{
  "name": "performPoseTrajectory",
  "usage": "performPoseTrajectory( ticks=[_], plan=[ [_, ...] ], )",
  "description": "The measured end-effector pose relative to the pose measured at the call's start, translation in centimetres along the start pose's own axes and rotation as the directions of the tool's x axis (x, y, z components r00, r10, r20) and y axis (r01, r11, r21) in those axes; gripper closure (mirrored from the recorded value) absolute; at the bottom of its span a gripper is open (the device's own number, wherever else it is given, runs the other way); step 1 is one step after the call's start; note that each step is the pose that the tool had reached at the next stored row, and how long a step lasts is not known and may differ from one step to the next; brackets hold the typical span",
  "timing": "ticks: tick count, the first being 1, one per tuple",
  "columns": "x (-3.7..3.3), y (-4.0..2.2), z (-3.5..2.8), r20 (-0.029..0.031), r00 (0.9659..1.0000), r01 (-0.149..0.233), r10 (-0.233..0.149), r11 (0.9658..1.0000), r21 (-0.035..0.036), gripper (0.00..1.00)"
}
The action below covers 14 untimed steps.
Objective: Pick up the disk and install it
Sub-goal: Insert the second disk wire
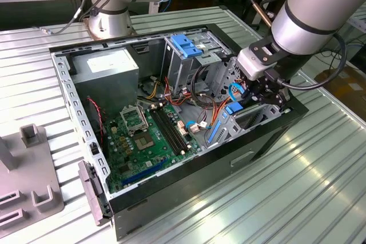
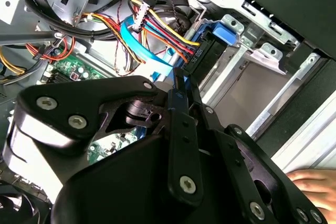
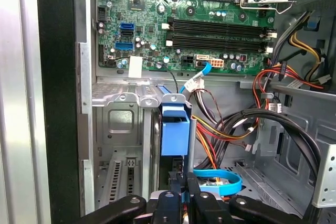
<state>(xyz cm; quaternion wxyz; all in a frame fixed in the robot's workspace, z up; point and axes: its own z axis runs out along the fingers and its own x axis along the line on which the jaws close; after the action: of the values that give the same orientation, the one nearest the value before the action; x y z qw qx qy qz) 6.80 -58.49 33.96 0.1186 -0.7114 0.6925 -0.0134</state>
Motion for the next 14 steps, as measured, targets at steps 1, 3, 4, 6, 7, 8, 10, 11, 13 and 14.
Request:
performPoseTrajectory(
  ticks=[1,3,4,6,7,8,10,11,13,14],
  plan=[
    [0.01,0.02,0.08,0.0001,1.0000,0.000,0.000,1.0000,0.0000,0.84],
    [0.05,0.05,0.28,-0.0002,1.0000,0.000,0.000,1.0000,-0.0001,0.84],
    [0.06,0.06,0.31,-0.0001,1.0000,0.000,0.000,1.0000,-0.0004,0.84],
    [0.07,0.07,0.35,0.0005,1.0000,0.000,0.000,1.0000,-0.0003,0.84],
    [0.07,0.07,0.35,0.0005,1.0000,0.000,0.000,1.0000,-0.0002,0.84],
    [0.06,0.07,0.35,0.0006,1.0000,0.000,0.000,1.0000,-0.0002,0.84],
    [0.06,0.06,0.35,0.0012,1.0000,0.000,0.000,1.0000,-0.0001,0.84],
    [0.03,0.01,0.13,0.0019,1.0000,0.000,0.000,1.0000,0.0005,0.83],
    [-0.14,-0.20,-1.00,0.0008,1.0000,0.000,0.000,1.0000,0.0004,0.76],
    [-0.22,-0.30,-1.53,0.0007,1.0000,0.000,0.000,1.0000,0.0004,0.76]
  ],
)
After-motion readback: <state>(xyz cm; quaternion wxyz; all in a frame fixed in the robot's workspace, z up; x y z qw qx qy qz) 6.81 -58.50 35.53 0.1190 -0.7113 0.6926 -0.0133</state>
